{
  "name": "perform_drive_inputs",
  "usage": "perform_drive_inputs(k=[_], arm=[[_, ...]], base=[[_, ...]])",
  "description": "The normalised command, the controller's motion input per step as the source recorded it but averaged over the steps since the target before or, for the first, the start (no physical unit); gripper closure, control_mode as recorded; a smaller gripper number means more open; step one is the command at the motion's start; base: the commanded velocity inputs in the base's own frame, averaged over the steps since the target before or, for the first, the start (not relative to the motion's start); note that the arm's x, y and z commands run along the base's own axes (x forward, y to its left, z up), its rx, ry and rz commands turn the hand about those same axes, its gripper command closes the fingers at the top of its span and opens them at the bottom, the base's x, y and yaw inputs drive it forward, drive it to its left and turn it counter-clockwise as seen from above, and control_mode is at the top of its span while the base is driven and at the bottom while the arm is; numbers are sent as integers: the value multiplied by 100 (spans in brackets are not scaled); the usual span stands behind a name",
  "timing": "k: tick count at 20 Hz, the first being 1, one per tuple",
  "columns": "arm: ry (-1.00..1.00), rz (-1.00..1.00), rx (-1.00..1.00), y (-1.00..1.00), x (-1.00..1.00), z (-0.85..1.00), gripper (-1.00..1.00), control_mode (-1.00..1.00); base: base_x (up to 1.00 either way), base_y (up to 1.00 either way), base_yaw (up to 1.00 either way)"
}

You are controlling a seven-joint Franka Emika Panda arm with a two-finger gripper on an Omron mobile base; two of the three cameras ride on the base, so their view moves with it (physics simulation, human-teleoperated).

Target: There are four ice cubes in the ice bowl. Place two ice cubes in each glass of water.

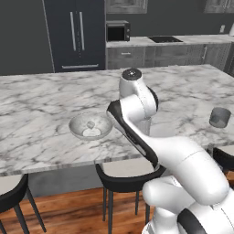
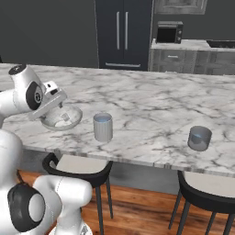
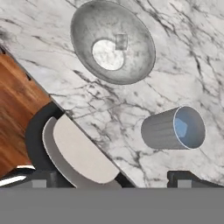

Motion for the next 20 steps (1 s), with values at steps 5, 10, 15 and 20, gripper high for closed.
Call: perform_drive_inputs(k=[5,10,15,20], arm=[[0,19,0,63,67,-44,-100,-100],[6,8,0,40,56,-35,-100,-100],[4,2,0,10,46,-28,-100,-100],[1,0,0,3,39,-30,-100,-100]], base=[[0,0,0],[0,0,0],[0,0,0],[0,0,0]])
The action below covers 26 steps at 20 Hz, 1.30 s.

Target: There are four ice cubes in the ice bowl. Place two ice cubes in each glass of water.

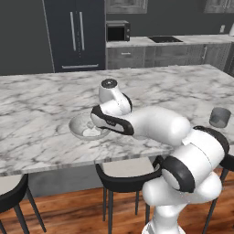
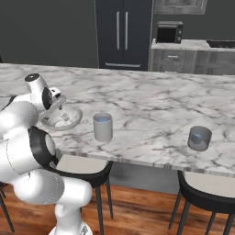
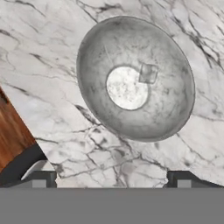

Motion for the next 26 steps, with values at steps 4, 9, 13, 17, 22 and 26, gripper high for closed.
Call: perform_drive_inputs(k=[4,9,13,17,22,26], arm=[[3,0,0,13,42,-32,-100,-100],[5,0,0,26,46,-33,-100,-100],[6,0,0,33,47,-35,-100,-100],[2,0,0,13,33,-35,-100,-100],[0,-1,0,0,24,-30,-100,-100],[0,-1,0,0,38,-27,-100,-100]], base=[[0,0,0],[0,0,0],[0,0,0],[0,0,0],[0,0,0],[0,0,0]])
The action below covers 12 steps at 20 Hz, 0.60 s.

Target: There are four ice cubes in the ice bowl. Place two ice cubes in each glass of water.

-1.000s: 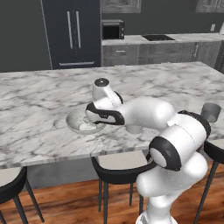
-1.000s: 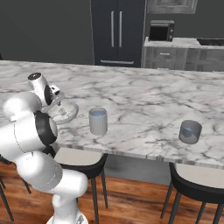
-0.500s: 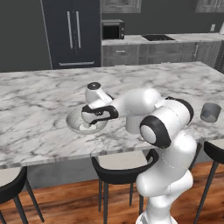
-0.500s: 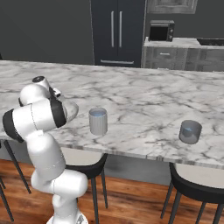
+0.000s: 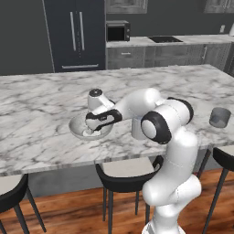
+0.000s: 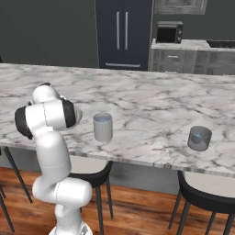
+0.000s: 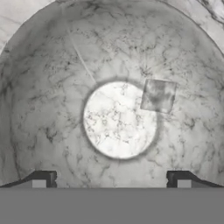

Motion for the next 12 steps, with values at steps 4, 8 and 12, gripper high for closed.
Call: perform_drive_inputs(k=[4,8,12], arm=[[0,-1,0,0,38,-20,-100,-100],[0,-2,0,17,41,-17,-100,-100],[0,-3,0,22,33,-16,-100,-100]], base=[[0,0,0],[0,0,0],[0,0,0]])
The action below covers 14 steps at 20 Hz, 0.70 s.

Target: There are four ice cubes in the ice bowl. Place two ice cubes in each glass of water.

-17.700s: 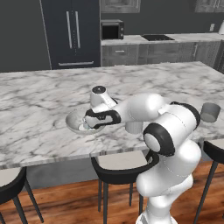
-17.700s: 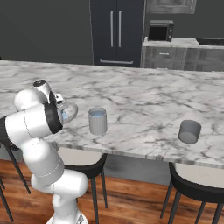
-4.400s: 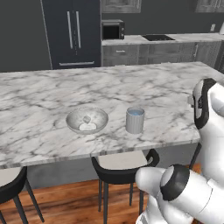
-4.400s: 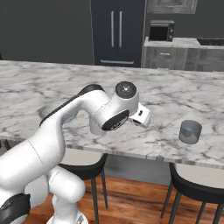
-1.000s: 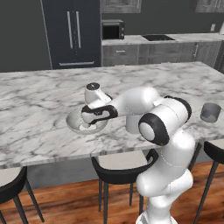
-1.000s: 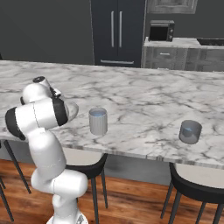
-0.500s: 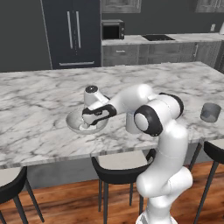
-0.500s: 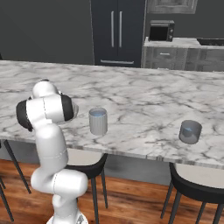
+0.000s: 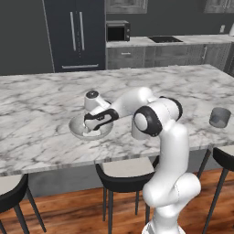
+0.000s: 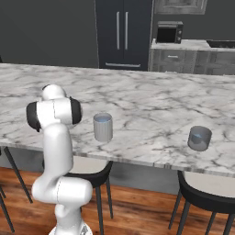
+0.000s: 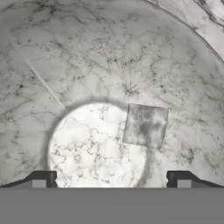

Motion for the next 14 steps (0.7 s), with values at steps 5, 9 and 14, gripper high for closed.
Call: perform_drive_inputs(k=[5,9,14], arm=[[0,-6,0,2,29,-26,-100,-100],[0,-8,0,0,21,-23,-100,-100],[-1,-8,0,2,20,-11,-100,-100]], base=[[0,0,0],[0,0,0],[0,0,0]])
